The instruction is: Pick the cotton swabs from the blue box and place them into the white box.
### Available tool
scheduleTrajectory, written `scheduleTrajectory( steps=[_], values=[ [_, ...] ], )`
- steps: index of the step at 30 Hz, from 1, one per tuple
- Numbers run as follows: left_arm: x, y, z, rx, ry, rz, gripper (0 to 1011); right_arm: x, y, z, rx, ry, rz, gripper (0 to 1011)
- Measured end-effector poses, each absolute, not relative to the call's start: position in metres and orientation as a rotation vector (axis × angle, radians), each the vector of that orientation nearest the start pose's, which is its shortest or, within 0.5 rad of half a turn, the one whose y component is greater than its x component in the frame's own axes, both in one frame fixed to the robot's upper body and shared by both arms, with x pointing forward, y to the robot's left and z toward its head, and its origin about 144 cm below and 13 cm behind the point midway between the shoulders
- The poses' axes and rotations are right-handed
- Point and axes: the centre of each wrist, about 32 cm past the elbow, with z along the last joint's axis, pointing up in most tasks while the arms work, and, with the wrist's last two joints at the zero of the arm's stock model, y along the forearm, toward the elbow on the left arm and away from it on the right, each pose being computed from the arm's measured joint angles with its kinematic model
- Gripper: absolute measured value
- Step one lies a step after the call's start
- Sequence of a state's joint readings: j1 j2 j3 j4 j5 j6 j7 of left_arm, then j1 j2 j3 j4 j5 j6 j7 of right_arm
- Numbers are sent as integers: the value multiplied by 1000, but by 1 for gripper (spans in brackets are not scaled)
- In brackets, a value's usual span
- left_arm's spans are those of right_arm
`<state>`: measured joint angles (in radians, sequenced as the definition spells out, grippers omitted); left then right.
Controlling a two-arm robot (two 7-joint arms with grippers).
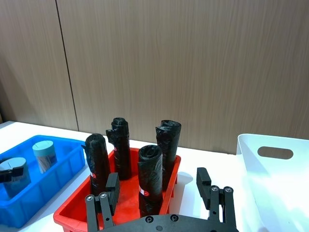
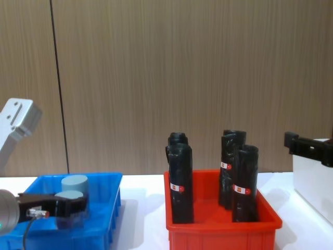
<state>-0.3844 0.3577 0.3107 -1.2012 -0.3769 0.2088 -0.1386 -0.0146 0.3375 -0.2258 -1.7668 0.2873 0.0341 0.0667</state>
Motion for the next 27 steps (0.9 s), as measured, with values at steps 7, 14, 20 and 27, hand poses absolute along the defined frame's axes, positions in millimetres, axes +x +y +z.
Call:
scheduleTrajectory(
  steps=[7, 14, 20, 27],
  values=[
    [555, 283, 1167, 262, 122, 1270, 669, 443, -237, 1189, 26, -75, -1230, 1001],
    [551, 277, 1188, 241, 43, 1230, 669, 443, -237, 1189, 26, -75, -1230, 1002],
    [547, 269, 1208, 209, -12, 1177, 669, 443, -237, 1189, 26, -75, -1229, 1001],
    [545, 260, 1228, 167, -49, 1096, 669, 443, -237, 1189, 26, -75, -1230, 1002]
  ],
)
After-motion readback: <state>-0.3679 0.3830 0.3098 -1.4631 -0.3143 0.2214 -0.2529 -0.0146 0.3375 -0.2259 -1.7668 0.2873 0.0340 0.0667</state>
